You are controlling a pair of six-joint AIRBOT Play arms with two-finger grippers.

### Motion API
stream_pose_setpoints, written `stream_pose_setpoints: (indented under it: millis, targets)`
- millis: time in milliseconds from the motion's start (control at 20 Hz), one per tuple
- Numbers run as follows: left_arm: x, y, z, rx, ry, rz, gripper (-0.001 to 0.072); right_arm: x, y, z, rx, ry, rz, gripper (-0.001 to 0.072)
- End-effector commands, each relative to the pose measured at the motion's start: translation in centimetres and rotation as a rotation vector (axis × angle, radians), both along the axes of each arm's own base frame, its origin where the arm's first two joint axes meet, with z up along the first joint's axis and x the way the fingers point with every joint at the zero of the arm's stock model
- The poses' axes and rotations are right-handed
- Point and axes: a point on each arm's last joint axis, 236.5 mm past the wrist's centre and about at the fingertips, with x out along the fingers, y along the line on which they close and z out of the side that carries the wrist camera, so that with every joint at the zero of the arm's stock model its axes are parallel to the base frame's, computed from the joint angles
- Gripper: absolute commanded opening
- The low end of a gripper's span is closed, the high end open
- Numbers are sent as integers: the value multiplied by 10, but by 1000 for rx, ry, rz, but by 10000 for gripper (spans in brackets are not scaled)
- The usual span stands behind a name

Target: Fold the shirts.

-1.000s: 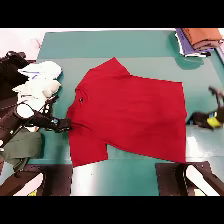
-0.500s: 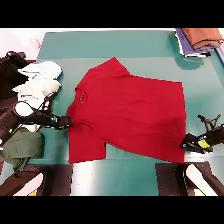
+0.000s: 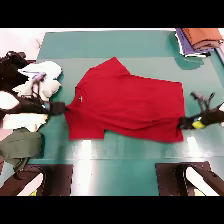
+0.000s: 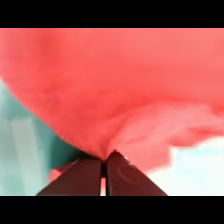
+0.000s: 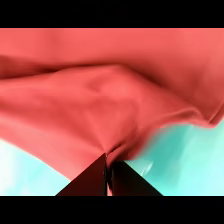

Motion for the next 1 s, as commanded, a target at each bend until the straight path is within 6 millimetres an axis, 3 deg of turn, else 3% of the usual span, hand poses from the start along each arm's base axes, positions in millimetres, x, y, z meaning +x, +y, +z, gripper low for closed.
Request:
stream_pose_setpoints:
  millis: [0, 100, 200, 250, 400, 500, 600, 700, 800, 950]
  targets:
    - [12, 1, 137, -11, -318, -6, 22, 51, 11, 126, -76, -363, 52, 18]
    - [3, 1, 237, -25, -549, -9, 22, 64, 9, 223, -132, -615, 35, 18]
    - [-22, 2, 330, -39, -774, -6, 22, 57, 6, 313, -191, -833, 21, 18]
    - [-40, 4, 372, -47, -883, -3, 21, 49, 5, 348, -218, -912, 13, 18]
    - [-90, 16, 462, -52, -1150, 39, 20, 24, -1, 424, -297, -1066, -10, 18]
    - [-109, 30, 496, -25, -1267, 93, 20, 13, -8, 455, -339, -1110, -44, 18]
    - [-110, 44, 507, 1, -1306, 156, 20, 9, -14, 472, -357, -1120, -73, 18]
    - [-86, 48, 491, 47, -1243, 164, 20, 18, -17, 467, -335, -1081, -81, 18]
    - [-38, 43, 446, 83, -1062, 130, 21, 40, -14, 439, -277, -991, -59, 17]
    - [46, 33, 338, 132, -708, 64, 22, 88, -3, 355, -168, -753, 1, 17]
